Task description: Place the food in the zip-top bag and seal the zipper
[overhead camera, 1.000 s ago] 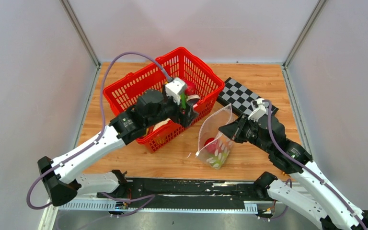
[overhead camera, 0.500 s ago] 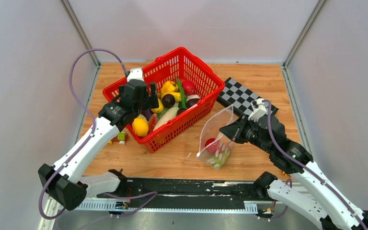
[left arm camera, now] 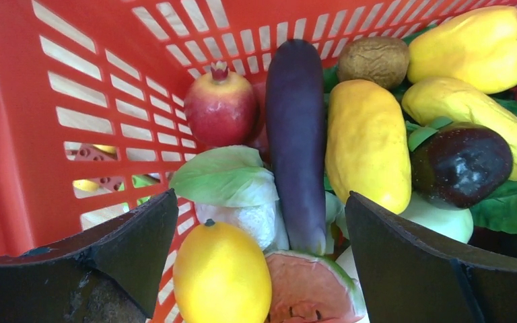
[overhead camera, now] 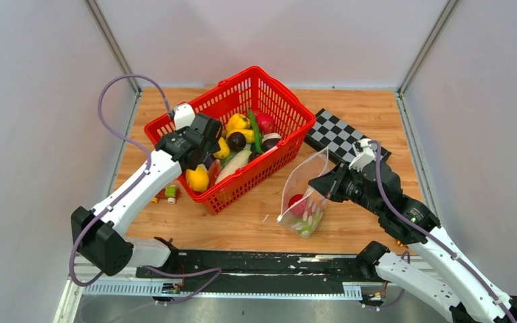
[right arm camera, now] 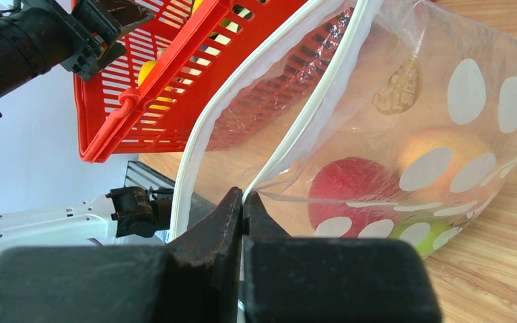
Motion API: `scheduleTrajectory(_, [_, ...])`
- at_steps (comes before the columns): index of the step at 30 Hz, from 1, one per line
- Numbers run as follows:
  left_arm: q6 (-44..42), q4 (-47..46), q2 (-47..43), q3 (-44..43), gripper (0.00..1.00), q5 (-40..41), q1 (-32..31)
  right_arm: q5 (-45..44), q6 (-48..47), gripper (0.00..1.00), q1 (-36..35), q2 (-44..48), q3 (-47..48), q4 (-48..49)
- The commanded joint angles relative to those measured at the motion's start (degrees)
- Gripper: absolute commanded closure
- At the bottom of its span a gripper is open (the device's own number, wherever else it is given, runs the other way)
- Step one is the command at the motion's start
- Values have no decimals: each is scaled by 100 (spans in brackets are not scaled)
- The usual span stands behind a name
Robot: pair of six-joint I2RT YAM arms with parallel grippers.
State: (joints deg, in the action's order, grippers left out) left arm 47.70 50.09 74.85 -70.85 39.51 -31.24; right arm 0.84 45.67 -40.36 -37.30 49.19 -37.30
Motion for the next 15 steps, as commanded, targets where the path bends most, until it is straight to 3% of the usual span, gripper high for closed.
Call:
scheduleTrajectory(1, [989,397,263,53,0,306,39,-81,-125,98,-18,65,253,36])
scheduleTrajectory(9, [1621,1043,901,-104,0,291,39,-247,-83,98,-20,100,214,30])
scheduleTrajectory(15, [1655,903,1088,-4,0,272,49,-275,-85,98,-16,118,222,-7])
